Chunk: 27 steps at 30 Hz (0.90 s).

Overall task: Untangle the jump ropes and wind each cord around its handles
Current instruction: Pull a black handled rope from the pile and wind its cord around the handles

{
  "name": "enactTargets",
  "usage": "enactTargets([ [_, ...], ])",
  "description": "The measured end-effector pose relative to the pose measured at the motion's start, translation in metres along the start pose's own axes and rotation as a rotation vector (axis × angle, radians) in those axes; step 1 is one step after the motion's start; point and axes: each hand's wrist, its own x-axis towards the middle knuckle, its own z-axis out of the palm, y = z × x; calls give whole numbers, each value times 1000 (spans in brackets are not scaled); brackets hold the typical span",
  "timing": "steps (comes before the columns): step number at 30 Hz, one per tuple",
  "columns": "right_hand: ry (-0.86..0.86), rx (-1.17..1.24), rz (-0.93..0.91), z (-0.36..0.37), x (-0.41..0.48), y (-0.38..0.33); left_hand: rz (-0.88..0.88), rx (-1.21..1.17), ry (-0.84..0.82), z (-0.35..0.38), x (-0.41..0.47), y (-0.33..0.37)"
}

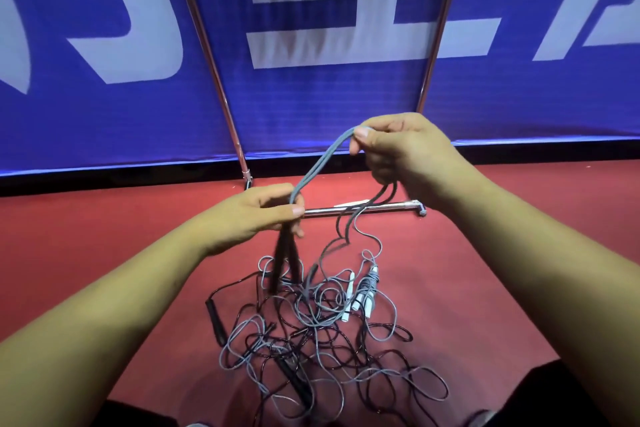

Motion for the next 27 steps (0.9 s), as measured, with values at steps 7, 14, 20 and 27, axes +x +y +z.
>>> enactTargets([
  [7, 288, 29, 2, -17, 9, 4, -175, -175, -38, 9, 3, -8],
  [14, 246, -556, 213, -33, 8, 20, -227, -388, -87, 13, 5, -11],
  [20, -194, -769, 6, -8, -3, 20, -185, -411, -147, 20, 9, -3],
  [27, -274, -524, -9, 8, -4, 25, -170, -406, -150, 23, 9, 1],
])
